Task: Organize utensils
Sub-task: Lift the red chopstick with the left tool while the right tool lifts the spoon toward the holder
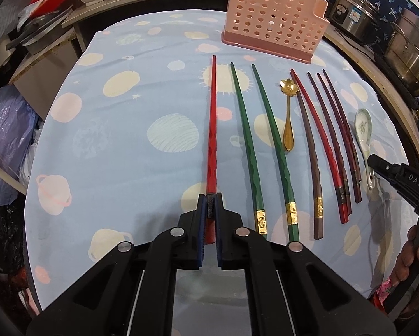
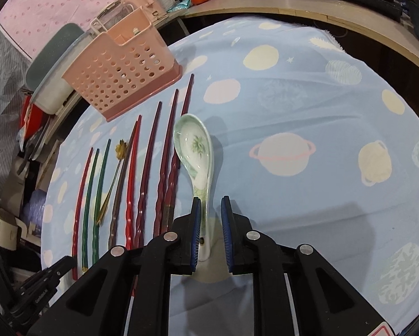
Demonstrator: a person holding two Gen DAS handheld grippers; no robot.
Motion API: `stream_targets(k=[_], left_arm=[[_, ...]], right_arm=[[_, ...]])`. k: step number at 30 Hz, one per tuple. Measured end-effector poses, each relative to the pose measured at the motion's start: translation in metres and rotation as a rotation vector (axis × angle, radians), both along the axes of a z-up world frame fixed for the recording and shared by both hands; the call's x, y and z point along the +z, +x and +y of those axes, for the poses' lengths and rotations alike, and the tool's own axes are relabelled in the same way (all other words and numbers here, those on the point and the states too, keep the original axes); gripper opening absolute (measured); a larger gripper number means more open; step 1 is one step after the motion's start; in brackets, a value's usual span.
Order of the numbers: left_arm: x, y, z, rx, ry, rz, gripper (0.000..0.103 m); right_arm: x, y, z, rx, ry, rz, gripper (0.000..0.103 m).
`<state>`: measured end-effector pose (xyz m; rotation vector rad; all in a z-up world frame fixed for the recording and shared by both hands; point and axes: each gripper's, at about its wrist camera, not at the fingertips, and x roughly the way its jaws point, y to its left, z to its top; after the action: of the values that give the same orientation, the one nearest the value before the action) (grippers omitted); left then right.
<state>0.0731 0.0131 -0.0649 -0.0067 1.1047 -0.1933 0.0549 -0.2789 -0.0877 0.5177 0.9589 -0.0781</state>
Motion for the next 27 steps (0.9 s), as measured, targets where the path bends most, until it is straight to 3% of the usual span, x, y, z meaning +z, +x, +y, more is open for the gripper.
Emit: stream_targets(k=[9,17,18,23,27], left_arm=[[-0.004,-0.003,0.007,0.008,-0.061,-0.012,0.008],[0.007,-0.011,0.009,-0.004,-0.078,-0.020,0.007],[0.012,-0.013,0.010,-0.005,-0.082,-0.030,0.000],[0.043,-0.013,0.011,-0.015,-0.092,-0.096,0.000],[0.042,-0.010,0.008,-0.033,-0.090,-0.081,0.004]], right_arm=[[0.000,-0.006,0.021,0.037,-0.127,-0.013,0.010],[0.019,-0.019,0.014,0.022,-0.101,-0.051,0.008],[0.024,-0.021,0.013,0.018,-0.101,-0.061,0.008],[0.050,-0.026,0.006,0.001,-0.106,-0.110,0.007],[0.056,-0.025,0.003,-0.002,-0.103,-0.124,0.007]])
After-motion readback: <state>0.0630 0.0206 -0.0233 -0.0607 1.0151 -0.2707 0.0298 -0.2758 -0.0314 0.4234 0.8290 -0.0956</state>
